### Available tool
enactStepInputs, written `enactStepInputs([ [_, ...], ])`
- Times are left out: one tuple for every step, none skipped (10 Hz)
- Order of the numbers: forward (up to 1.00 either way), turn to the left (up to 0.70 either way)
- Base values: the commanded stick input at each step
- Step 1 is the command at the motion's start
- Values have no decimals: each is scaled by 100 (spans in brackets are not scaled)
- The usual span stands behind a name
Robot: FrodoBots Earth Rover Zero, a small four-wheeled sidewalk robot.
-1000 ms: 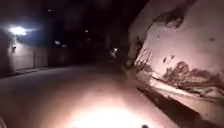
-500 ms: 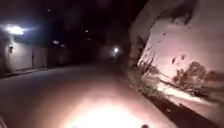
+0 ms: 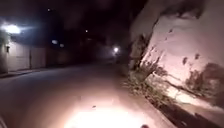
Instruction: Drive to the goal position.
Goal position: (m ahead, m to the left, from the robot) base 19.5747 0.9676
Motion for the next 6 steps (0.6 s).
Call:
enactStepInputs([
  [70,0],
  [70,0],
  [70,0],
  [70,0],
  [70,0],
  [70,0],
])
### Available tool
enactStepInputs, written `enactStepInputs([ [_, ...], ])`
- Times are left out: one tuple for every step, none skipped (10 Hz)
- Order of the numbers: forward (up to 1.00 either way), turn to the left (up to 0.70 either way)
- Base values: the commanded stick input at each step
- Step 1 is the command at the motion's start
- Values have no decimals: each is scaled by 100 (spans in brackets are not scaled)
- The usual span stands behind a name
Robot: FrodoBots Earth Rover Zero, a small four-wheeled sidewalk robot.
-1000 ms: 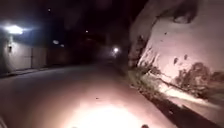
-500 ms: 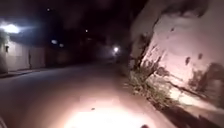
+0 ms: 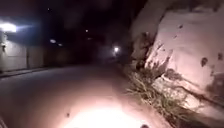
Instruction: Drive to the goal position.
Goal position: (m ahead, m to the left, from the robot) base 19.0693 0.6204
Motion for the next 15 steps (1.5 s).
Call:
enactStepInputs([
  [70,0],
  [70,0],
  [70,0],
  [70,0],
  [70,0],
  [70,0],
  [70,0],
  [70,0],
  [70,0],
  [70,0],
  [70,14],
  [70,33],
  [70,15],
  [70,4],
  [70,0],
])
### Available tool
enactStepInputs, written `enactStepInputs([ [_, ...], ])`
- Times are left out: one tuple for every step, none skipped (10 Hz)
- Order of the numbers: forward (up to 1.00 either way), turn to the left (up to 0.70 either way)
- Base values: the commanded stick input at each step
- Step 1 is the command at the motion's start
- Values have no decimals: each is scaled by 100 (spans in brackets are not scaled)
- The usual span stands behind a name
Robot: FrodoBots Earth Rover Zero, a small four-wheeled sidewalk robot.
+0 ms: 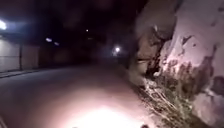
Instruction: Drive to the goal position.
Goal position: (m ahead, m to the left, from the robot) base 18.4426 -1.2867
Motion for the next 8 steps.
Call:
enactStepInputs([
  [70,0],
  [70,0],
  [70,0],
  [70,0],
  [70,0],
  [70,0],
  [70,0],
  [70,0],
])
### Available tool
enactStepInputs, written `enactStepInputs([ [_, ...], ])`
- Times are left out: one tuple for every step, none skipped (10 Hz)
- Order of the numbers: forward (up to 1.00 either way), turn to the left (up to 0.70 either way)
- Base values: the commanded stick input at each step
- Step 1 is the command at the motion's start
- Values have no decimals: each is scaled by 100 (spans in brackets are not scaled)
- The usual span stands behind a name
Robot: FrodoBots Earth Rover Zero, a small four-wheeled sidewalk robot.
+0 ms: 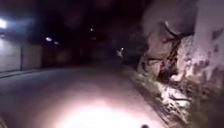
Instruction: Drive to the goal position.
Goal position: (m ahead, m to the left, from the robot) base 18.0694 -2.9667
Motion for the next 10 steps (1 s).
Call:
enactStepInputs([
  [70,0],
  [70,0],
  [70,0],
  [70,0],
  [70,0],
  [70,0],
  [70,0],
  [70,0],
  [70,0],
  [70,0],
])
